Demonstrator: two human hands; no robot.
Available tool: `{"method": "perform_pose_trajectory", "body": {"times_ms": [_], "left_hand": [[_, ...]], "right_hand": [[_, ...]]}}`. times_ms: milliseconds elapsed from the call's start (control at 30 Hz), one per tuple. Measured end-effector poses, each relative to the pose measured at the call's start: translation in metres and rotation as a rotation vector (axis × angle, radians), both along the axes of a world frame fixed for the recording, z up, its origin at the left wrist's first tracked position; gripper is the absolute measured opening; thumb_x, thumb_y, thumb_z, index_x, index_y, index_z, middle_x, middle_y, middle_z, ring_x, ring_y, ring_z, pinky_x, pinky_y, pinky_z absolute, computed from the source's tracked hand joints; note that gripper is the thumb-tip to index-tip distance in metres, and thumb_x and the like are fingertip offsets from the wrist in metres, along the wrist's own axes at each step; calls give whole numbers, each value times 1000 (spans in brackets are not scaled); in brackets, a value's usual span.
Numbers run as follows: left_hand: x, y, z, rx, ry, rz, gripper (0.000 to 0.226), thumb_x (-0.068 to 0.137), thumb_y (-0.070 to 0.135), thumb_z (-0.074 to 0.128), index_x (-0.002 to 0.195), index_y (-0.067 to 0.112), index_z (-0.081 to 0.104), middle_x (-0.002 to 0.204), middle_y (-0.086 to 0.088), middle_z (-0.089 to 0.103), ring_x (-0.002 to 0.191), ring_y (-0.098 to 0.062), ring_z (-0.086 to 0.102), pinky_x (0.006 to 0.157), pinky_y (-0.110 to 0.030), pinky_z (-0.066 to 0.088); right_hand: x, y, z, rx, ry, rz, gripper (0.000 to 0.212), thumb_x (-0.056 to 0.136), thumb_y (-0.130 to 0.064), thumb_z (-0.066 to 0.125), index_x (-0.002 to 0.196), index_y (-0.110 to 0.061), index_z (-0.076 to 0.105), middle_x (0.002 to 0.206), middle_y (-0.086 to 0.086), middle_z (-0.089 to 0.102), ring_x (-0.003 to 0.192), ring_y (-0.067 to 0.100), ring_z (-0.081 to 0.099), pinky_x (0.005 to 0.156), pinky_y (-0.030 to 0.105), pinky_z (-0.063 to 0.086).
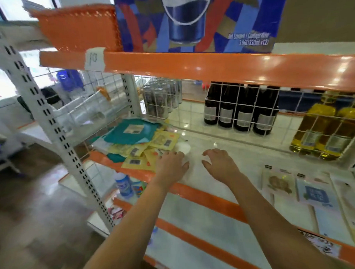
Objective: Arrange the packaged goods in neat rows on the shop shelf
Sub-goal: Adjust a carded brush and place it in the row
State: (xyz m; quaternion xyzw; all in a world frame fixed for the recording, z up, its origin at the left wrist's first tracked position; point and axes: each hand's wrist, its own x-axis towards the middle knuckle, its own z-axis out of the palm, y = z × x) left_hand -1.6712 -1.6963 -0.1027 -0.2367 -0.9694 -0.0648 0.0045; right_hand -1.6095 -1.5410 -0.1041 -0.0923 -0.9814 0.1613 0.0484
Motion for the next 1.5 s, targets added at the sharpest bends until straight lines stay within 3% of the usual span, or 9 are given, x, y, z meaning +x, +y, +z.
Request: {"method": "perform_pose_trajectory", "body": {"times_ms": [233, 500, 600, 733, 967, 1100, 1300, 1500], "left_hand": [[-41, -69, 9, 1, 0, 40, 39, 98, 41, 39, 129, 20, 52, 130, -5, 52, 123, -28, 45, 101, -43, 38], [-68, -131, 1, 26, -2, 54, 41, 96, 37, 42, 132, 20, 49, 137, -4, 48, 127, -27, 42, 101, -41, 35], [-81, -144, 1, 51, 9, 63, 39, 96, 38, 42, 131, 22, 51, 135, -3, 50, 123, -27, 46, 99, -40, 36], [-110, -151, 2, 107, 38, 58, 39, 97, 40, 40, 123, 17, 57, 124, -7, 57, 116, -28, 50, 94, -38, 42], [-157, -140, 6, 83, 49, 69, 40, 97, 38, 41, 130, 18, 50, 130, -6, 52, 122, -26, 44, 99, -42, 40], [-190, -123, 14, 67, 61, 54, 40, 96, 38, 44, 131, 19, 51, 133, -5, 51, 122, -25, 45, 99, -42, 37], [-215, -98, 7, 35, 2, 76, 38, 96, 39, 43, 126, 17, 54, 131, -5, 52, 121, -25, 44, 99, -41, 35], [-229, -97, -1, 30, 14, 73, 34, 97, 38, 42, 118, 17, 57, 126, -5, 53, 117, -24, 46, 96, -40, 37]], "right_hand": [[-54, -63, 14, 46, 25, 51, 40, 99, -32, 41, 137, -17, 44, 138, 9, 45, 127, 26, 38, 102, 36, 36], [-93, -123, -12, 32, 29, 41, 38, 99, -38, 37, 124, -14, 54, 126, 8, 54, 115, 26, 46, 93, 38, 43], [-110, -132, -11, 25, 33, 39, 36, 99, -36, 39, 124, -15, 54, 126, 9, 54, 118, 26, 46, 93, 37, 43], [-137, -130, -1, 67, 34, 27, 38, 98, -32, 40, 130, -14, 50, 131, 7, 49, 122, 25, 42, 96, 35, 39], [-205, -108, 2, 119, 43, 28, 33, 95, -24, 42, 120, -9, 56, 121, 12, 55, 115, 28, 48, 91, 34, 41], [-238, -85, 11, 97, 56, -1, 33, 94, -22, 43, 122, -9, 55, 118, 14, 55, 110, 29, 51, 90, 37, 44], [-275, -65, 6, 39, 3, -28, 36, 92, -21, 47, 127, -13, 52, 124, 11, 53, 116, 27, 48, 93, 38, 44], [-300, -56, -11, 9, -101, -25, 36, 94, -20, 47, 128, -10, 51, 122, 15, 54, 108, 30, 54, 77, 34, 43]]}}
